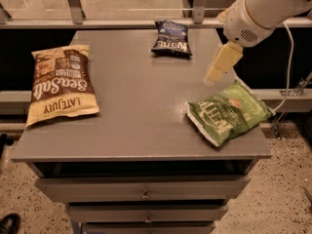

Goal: Move blue chip bag near brown chip bag

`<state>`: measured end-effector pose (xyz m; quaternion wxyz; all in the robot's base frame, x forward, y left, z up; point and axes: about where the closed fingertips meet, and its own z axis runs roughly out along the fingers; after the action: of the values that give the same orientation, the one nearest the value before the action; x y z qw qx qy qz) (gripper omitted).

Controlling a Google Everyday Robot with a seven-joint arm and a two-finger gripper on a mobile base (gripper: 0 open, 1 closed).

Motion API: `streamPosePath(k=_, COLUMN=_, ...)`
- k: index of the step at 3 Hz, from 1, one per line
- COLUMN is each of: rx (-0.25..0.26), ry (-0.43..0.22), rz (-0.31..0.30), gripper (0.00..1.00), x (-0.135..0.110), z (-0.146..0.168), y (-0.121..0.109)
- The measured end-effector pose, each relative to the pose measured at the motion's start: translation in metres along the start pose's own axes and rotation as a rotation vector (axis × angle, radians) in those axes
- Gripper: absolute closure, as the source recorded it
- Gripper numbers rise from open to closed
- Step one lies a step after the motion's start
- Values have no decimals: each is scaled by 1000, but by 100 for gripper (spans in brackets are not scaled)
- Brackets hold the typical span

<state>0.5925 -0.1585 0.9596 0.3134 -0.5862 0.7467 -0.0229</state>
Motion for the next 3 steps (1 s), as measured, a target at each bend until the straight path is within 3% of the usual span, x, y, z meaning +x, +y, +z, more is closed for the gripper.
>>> streamPosePath(k=2, rx=70, ry=-73, rz=90, gripper=0, x=-27, z=100, y=-44)
streamPosePath(k=3, rx=89, ry=-119, rz=226, gripper=0, x=-40, z=145, y=-90)
